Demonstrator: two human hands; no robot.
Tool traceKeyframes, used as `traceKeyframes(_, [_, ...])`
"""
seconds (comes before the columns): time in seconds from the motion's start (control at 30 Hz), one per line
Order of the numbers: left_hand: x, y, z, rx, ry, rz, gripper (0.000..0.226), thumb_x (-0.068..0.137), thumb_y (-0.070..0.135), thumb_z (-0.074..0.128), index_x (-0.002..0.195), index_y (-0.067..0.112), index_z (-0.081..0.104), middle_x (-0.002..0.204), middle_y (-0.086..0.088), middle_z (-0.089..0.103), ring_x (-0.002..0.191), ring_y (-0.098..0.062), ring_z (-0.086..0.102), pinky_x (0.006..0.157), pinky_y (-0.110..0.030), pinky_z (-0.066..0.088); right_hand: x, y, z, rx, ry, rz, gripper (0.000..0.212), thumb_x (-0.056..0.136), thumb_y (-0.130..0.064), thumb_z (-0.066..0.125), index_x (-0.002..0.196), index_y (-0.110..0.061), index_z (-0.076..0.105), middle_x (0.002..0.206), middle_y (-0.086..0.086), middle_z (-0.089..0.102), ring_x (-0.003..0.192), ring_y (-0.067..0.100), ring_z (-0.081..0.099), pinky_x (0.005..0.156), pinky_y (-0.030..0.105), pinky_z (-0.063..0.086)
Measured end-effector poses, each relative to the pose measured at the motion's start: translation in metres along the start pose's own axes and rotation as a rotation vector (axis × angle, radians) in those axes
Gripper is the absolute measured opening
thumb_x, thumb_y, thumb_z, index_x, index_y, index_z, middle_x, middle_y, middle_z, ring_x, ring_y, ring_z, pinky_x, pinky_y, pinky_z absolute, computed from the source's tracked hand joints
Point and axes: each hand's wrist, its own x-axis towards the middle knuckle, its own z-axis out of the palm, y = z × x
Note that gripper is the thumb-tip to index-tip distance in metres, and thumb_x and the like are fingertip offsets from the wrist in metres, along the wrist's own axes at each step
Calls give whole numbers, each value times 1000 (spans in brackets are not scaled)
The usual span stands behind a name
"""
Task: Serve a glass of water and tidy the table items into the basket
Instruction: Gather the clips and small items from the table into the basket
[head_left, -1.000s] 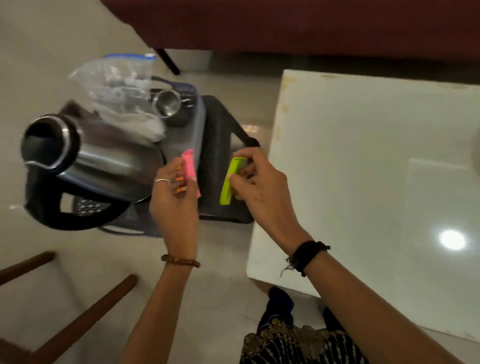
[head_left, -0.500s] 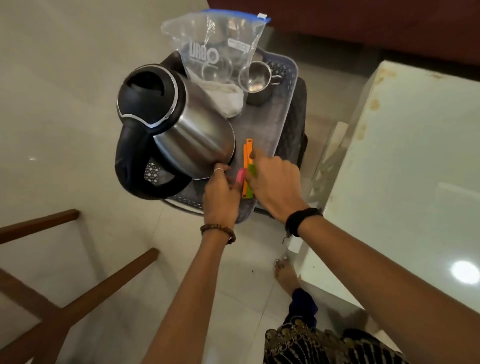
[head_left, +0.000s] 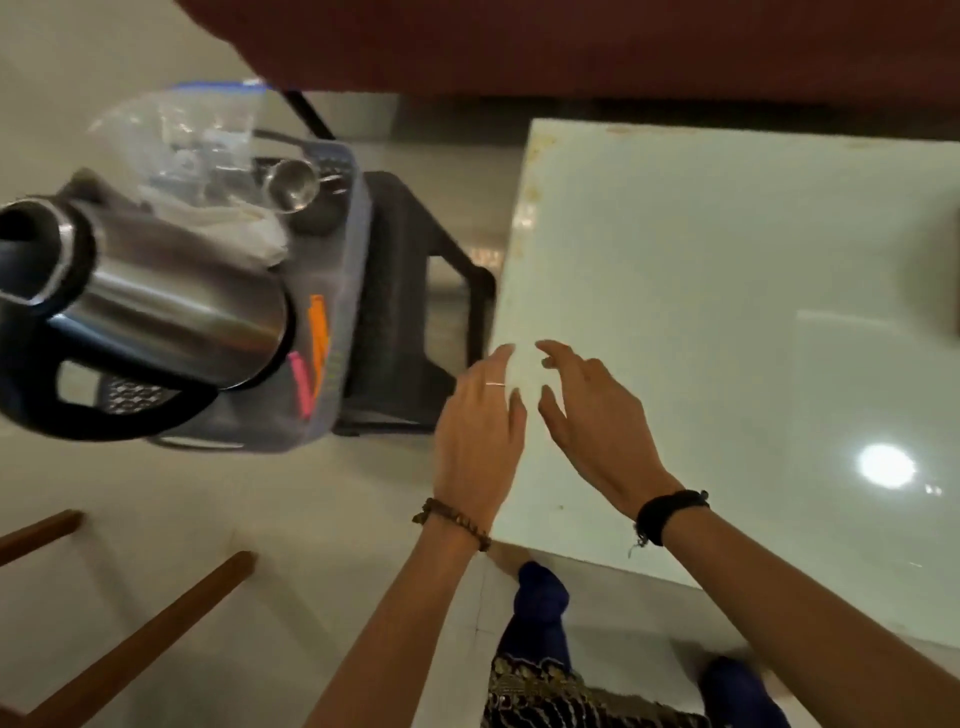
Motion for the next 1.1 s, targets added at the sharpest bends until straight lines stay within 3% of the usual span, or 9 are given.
traceKeyframes(0.07, [-16,39,48,55,-166,91,62,93,23,50,145,18,17,149,-10,33,136,-23,34,112,-34,28,-37,58,-18,-73,4,40,50,94,-15,50,141,-8,34,137,13,51,124,29,49,100,36,40])
traceKeyframes(0.17, [-42,93,116,193,-321,260,77,93,37,46,139,27,-14,152,1,-10,140,-16,-10,116,-36,1,-94,145,-45,-291,-60,36,60,95,-25,49,146,-9,21,156,13,16,143,30,22,117,44,18])
traceKeyframes(0.3, [-79,180,188,280,-397,396,84,88,41,52,142,24,-9,151,-1,-8,139,-22,-8,114,-43,1,-171,246,-92,-414,-107,144,65,96,-36,44,148,-12,13,156,11,-1,145,31,9,117,48,9])
traceKeyframes(0.47, [-118,268,262,353,-551,453,85,90,48,43,134,29,-28,146,4,-27,142,-20,-15,112,-38,-13,-251,336,-149,-386,-98,324,65,97,-40,36,149,-15,5,157,8,-7,146,27,3,117,45,1])
traceKeyframes(0.7, [-127,368,332,409,-684,704,77,93,42,43,140,30,-17,155,0,-14,145,-21,-6,114,-40,-9,-316,416,-198,-216,1,564,65,97,-39,39,149,-18,5,159,8,7,142,26,21,115,39,20])
traceKeyframes(0.83, [-106,408,369,501,-730,858,68,96,32,40,146,27,-7,157,-2,-8,145,-21,-4,117,-40,-3,-319,449,-219,-66,140,684,62,97,-30,45,149,-17,13,156,11,21,129,28,42,96,37,45])
traceKeyframes(0.93, [-91,434,397,505,-733,927,64,96,20,39,146,29,-1,158,0,-3,145,-20,4,117,-39,9,-308,478,-231,39,273,756,61,96,-24,48,147,-15,18,145,15,37,111,29,56,78,34,51])
traceKeyframes(1.03, [-82,449,414,492,-717,960,65,92,2,39,146,28,14,154,-6,17,134,-24,30,104,-35,33,-288,503,-240,116,396,835,60,95,-24,50,146,-16,20,133,15,44,96,30,60,67,30,44])
traceKeyframes(1.1, [-78,453,423,476,-691,976,58,90,-1,38,140,25,31,145,-7,33,121,-25,41,88,-33,39,-275,516,-244,142,454,876,55,95,-25,50,144,-17,26,127,16,44,94,31,59,67,33,44])
